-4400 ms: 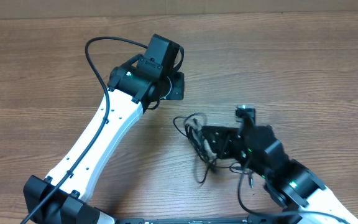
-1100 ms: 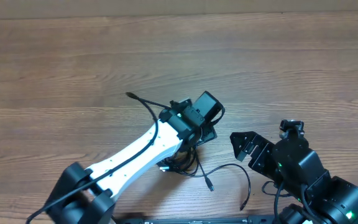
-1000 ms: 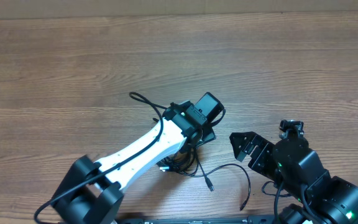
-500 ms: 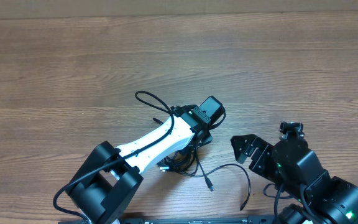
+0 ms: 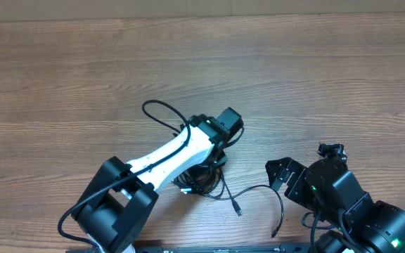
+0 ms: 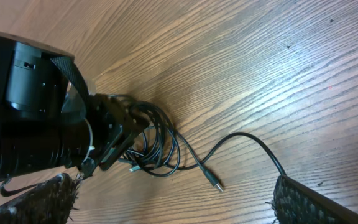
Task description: Untangle cables
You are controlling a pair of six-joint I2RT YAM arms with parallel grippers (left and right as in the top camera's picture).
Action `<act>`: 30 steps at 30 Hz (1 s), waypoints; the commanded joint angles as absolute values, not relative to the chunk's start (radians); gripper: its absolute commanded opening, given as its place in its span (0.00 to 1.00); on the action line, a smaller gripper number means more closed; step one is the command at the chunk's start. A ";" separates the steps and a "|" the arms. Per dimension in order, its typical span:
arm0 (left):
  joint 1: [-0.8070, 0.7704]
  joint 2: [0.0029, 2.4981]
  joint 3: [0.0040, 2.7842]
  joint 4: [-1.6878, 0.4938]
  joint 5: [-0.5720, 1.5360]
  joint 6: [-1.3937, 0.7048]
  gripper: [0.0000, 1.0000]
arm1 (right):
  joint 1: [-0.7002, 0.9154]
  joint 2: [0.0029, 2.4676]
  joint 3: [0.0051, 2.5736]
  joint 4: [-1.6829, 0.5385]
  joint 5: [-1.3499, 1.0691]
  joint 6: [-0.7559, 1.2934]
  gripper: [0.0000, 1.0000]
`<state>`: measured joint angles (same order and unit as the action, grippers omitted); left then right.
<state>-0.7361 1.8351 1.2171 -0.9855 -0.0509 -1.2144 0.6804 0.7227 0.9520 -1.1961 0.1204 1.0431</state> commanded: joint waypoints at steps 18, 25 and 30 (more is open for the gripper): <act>-0.707 1.827 1.133 -0.915 -0.081 -1.367 0.43 | 0.678 0.723 0.956 -1.212 0.163 1.044 1.00; -0.705 1.825 1.105 -0.863 -0.190 -1.351 0.04 | 0.678 0.723 0.956 -1.222 0.163 1.048 1.00; -0.693 1.811 1.243 -0.895 -0.180 -1.158 0.04 | 0.678 0.723 0.956 -1.177 0.164 1.048 1.00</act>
<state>-0.7048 1.8351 1.1263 -0.8742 -0.1337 -1.3041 0.6804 0.7231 0.9520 -1.2037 0.1471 1.0435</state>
